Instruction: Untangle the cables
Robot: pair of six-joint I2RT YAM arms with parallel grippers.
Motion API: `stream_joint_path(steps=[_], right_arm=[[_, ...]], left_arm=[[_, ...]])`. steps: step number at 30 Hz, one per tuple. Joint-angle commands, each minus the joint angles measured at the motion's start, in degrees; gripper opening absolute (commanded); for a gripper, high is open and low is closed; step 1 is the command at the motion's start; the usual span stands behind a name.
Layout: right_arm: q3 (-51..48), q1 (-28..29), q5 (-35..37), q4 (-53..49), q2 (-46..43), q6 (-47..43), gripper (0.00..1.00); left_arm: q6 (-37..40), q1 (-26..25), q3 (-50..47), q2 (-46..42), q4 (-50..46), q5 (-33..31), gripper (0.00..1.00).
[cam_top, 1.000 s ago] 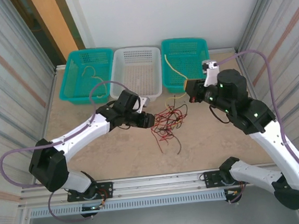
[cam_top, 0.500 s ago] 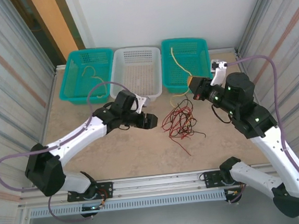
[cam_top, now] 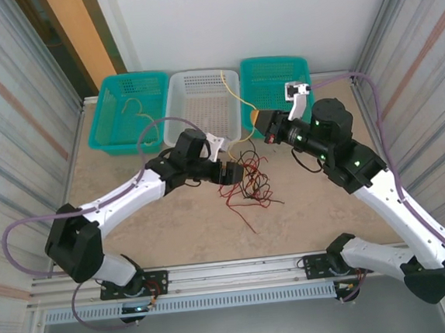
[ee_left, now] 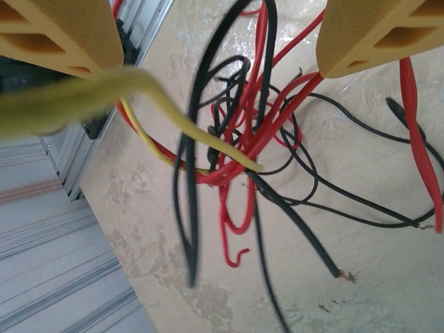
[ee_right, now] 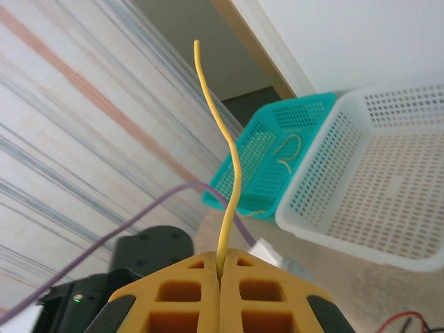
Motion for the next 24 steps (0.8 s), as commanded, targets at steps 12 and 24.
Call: stream_joint_path(steps=[12, 24], right_arm=[[7.69, 0.13, 0.46, 7.88, -1.5, -2.26, 0.0], [10.4, -4.31, 2.74, 7.02, -6.46, -5.66, 0.0]], left_arm=[[-0.8, -0.93, -1.94, 0.49, 0.39, -0.06, 0.16], [3.21, -0.93, -3.31, -2.04, -10.03, -6.86, 0.0]])
